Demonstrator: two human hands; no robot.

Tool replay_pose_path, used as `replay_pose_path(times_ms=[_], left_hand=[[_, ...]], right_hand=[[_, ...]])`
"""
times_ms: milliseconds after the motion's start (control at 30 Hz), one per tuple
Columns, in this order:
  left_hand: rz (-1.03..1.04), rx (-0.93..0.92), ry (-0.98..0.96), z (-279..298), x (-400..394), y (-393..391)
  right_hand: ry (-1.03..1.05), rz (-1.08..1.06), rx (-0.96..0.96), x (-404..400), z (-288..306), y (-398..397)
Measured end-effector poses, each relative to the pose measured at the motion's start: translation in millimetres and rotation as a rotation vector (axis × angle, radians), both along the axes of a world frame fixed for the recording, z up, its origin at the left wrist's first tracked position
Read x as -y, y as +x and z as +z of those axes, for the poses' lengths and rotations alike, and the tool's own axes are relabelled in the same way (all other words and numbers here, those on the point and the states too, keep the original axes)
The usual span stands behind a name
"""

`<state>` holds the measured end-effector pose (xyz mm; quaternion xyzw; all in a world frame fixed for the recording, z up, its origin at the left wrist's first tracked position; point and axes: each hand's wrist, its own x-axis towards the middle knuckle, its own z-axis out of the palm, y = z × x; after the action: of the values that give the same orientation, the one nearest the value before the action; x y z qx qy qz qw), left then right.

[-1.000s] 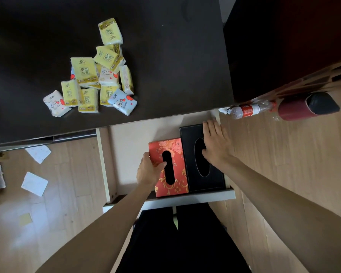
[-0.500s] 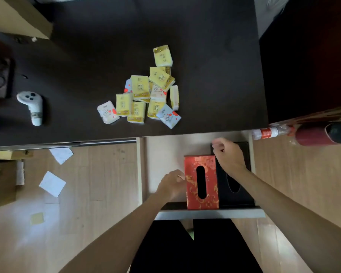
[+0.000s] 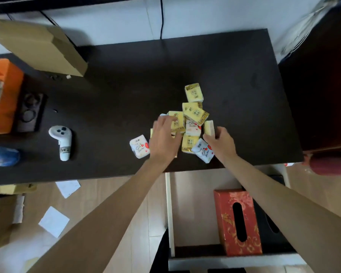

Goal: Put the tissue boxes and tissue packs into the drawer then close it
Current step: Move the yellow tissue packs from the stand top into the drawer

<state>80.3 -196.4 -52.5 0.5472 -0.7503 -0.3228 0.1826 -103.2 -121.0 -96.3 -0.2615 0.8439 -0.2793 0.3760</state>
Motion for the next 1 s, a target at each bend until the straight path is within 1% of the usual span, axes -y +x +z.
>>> replay_pose_path(times_ms=[33, 100, 200, 267, 367, 400, 433, 467, 533, 567, 600, 667, 700, 733, 800, 833, 900, 933, 1000], left_hand=[[0.025, 0.063, -0.019, -2.9, 13.9, -4.4], [0.071, 0.127, 0.053, -10.5, 33.6, -12.3], [0.102, 0.144, 0.191, -21.4, 46.7, -19.1], [0.127, 0.101, 0.216, -21.5, 48.8, -19.6], [0.156, -0.066, 0.188, -12.3, 40.1, -16.3], [0.164, -0.122, 0.192, -8.6, 33.7, -14.2], [0.167, -0.164, 0.206, -5.7, 25.4, -11.7], [0.162, -0.189, 0.23, -4.7, 15.5, -8.9], [0.121, -0.202, 0.296, -6.6, -7.0, -3.1], [0.092, -0.201, 0.335, -9.3, -18.7, 0.1], [0.066, -0.201, 0.376, -12.9, -29.6, 2.6], [0.049, -0.198, 0.455, -21.4, -48.3, 6.1], [0.055, -0.191, 0.478, -25.2, -56.4, 7.2], [0.064, -0.184, 0.489, -28.7, -63.4, 8.2], [0.09, -0.181, 0.502, -34.2, -75.0, 11.1], [0.106, -0.189, 0.507, -36.9, -79.7, 11.8], [0.139, -0.205, 0.516, -41.4, -95.3, 14.5], [0.131, -0.208, 0.525, -42.7, -98.1, 15.5], [0.116, -0.198, 0.545, -45.7, -105.6, 18.0]], right_hand=[[0.028, 0.017, -0.07, 2.4, -1.8, 2.4], [0.05, 0.014, -0.154, 2.8, -1.9, 4.9], [-0.023, -0.072, -0.124, -7.1, 6.7, -0.8], [-0.068, -0.077, -0.194, -22.9, 14.4, -11.2], [-0.096, -0.025, -0.441, -52.5, 20.4, -31.4], [-0.093, -0.018, -0.49, -60.7, 19.6, -37.2], [-0.089, -0.032, -0.478, -66.6, 16.5, -42.3], [-0.084, -0.077, -0.394, -70.0, 13.1, -46.5], [-0.066, -0.189, -0.121, -72.5, 6.8, -51.6], [-0.048, -0.215, -0.035, -74.6, 2.7, -53.3], [-0.004, -0.184, -0.039, -76.9, -0.4, -55.4], [0.087, -0.063, -0.195, -84.4, -6.2, -59.0], [0.088, -0.015, -0.277, -88.6, -8.1, -60.5], [0.051, 0.011, -0.321, -92.3, -8.5, -61.5], [-0.051, 0.08, -0.337, -93.4, -6.8, -64.8], [-0.076, 0.17, -0.319, -91.3, -4.9, -68.2], [-0.025, 0.488, -0.318, -88.8, -1.1, -73.2], [0.024, 0.629, -0.365, -83.6, 1.5, -76.5], [0.115, 0.824, -0.493, -74.0, 6.1, -82.3]])
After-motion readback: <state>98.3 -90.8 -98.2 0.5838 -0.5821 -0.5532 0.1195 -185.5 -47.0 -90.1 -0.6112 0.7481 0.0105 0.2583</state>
